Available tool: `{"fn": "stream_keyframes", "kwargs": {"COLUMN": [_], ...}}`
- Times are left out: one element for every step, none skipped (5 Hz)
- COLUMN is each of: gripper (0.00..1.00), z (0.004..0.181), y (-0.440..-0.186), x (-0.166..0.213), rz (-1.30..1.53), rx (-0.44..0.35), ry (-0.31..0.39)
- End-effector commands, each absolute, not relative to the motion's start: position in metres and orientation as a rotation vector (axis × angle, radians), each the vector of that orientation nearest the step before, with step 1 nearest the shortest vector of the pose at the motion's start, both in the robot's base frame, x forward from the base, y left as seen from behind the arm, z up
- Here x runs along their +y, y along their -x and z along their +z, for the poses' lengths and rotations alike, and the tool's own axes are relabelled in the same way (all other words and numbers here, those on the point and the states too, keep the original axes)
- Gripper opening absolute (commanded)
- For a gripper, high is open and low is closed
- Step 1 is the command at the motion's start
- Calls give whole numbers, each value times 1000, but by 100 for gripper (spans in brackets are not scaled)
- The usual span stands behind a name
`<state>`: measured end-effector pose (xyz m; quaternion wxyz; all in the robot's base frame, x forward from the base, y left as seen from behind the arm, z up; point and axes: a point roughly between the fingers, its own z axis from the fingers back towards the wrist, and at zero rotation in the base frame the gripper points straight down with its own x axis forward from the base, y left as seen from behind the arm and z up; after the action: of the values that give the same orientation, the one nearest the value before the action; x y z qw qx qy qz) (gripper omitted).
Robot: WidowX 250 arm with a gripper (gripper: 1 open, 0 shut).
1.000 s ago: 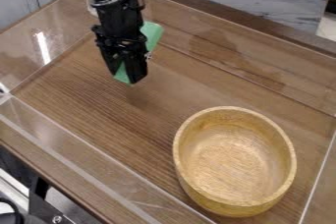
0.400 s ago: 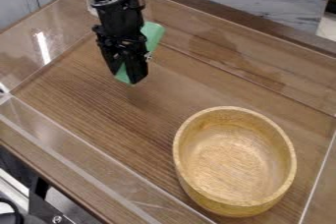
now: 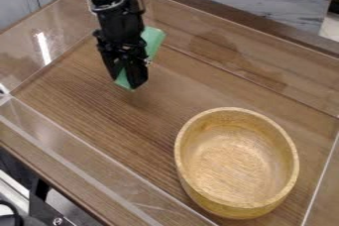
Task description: Remove the green block from inside the brown bowl and put it on the table
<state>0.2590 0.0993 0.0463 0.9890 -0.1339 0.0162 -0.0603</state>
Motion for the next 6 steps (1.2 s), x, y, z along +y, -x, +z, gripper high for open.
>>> {"fn": "stream_keyframes", "kwargs": {"gripper": [0, 0, 0, 0, 0, 0], "z": [59, 57, 57, 56, 55, 55], "y": [-270, -271, -272, -272, -272, -273], "x": [109, 113, 116, 118, 120, 122], "rz": [-119, -115, -111, -108, -103, -101], "rx": [-14, -9, -4, 1, 7, 12], "ry": [247, 252, 258, 265, 272, 278]}}
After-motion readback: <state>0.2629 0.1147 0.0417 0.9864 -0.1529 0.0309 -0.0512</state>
